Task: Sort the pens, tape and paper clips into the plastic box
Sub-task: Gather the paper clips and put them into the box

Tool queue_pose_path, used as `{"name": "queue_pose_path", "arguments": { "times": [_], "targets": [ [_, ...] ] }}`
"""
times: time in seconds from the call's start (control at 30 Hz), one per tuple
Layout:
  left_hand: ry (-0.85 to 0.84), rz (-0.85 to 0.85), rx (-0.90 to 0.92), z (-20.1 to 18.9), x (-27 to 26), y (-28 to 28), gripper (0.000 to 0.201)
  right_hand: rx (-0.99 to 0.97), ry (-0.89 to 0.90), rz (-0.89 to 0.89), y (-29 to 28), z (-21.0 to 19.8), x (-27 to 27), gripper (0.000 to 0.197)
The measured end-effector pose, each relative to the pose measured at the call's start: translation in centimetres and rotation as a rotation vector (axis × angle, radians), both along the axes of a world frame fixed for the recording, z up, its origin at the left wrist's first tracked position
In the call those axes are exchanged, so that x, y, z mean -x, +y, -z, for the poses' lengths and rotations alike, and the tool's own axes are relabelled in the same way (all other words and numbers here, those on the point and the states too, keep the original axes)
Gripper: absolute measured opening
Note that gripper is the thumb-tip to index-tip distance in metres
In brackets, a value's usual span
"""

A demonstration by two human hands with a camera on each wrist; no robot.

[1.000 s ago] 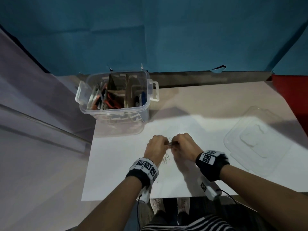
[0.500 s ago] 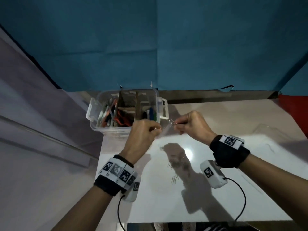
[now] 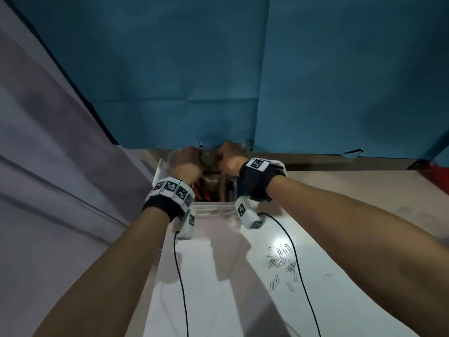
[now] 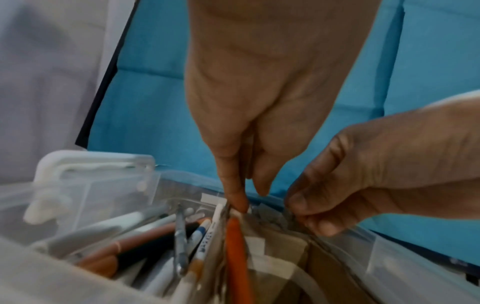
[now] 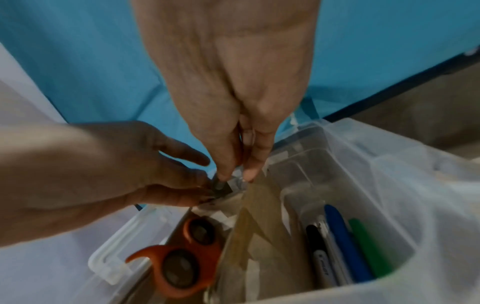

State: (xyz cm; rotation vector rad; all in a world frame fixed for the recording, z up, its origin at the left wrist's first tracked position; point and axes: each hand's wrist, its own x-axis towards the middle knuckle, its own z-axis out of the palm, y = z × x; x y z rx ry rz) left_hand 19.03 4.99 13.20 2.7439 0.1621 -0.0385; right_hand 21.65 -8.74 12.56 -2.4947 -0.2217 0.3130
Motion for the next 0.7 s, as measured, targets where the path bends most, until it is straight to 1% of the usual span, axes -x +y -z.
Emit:
{"name": "queue_pose_path", "arguments": {
  "times": [0.07, 0.13, 0.17, 0.2, 0.27, 0.37, 0.43, 0.5, 0.53, 0.57, 0.6, 0.67, 0.7],
  "targets": [
    [-0.018, 0.041, -0.083, -0.1, 0.3, -0.2, 0.025, 0.009, 0.006, -0.006, -0.7, 0.3, 0.1, 0.023],
    [-0.062, 0.055, -0.075, -0.2, 1.2, -0.3, 0.023, -0.053, -0.001, 0.006, -2.2, -0.2, 0.8, 0.016],
    [-0.081, 0.059, -0.055, -0.3, 1.8, -0.3, 0.024, -0.103, -0.006, 0.003, -3.2, -0.6, 1.3, 0.016],
    [-0.082, 0.063, -0.02, -0.4, 2.7, -0.8, 0.025, -0.153, -0.003, -0.009, -4.3, -1.1, 2.0, 0.017],
    [-0.089, 0.116, 0.092, -0.9, 5.0, -2.4, 0.021, -0.236, 0.05, -0.036, -6.8, -1.8, 3.8, 0.015],
    [-0.106, 0.278, 0.244, -1.1, 9.1, -5.9, 0.017, -0.285, 0.241, -0.101, -10.6, -1.8, 7.1, 0.022],
    [-0.054, 0.368, 0.3, 0.0, 11.2, -8.3, 0.017, -0.208, 0.372, -0.194, -13.0, -0.8, 9.0, 0.023],
    [0.097, 0.439, 0.294, 2.6, 12.7, -10.5, 0.016, -0.099, 0.499, -0.237, -15.2, 1.7, 10.6, 0.021],
    [0.163, 0.46, 0.266, 4.3, 13.1, -11.4, 0.014, -0.034, 0.522, -0.24, -15.9, 3.4, 11.3, 0.019],
    [0.214, 0.464, 0.221, 6.3, 13.4, -12.1, 0.016, 0.038, 0.502, -0.243, -16.4, 5.3, 11.8, 0.018],
    [0.255, 0.455, 0.171, 8.1, 13.7, -12.6, 0.024, 0.13, 0.447, -0.243, -16.8, 7.3, 12.3, 0.017],
    [0.31, 0.456, 0.078, 11.5, 14.5, -13.3, 0.037, 0.318, 0.301, -0.238, -17.2, 10.4, 14.0, 0.02],
    [0.314, 0.473, 0.037, 12.9, 15.2, -13.6, 0.037, 0.382, 0.225, -0.244, -17.2, 11.6, 15.2, 0.023]
  ]
}}
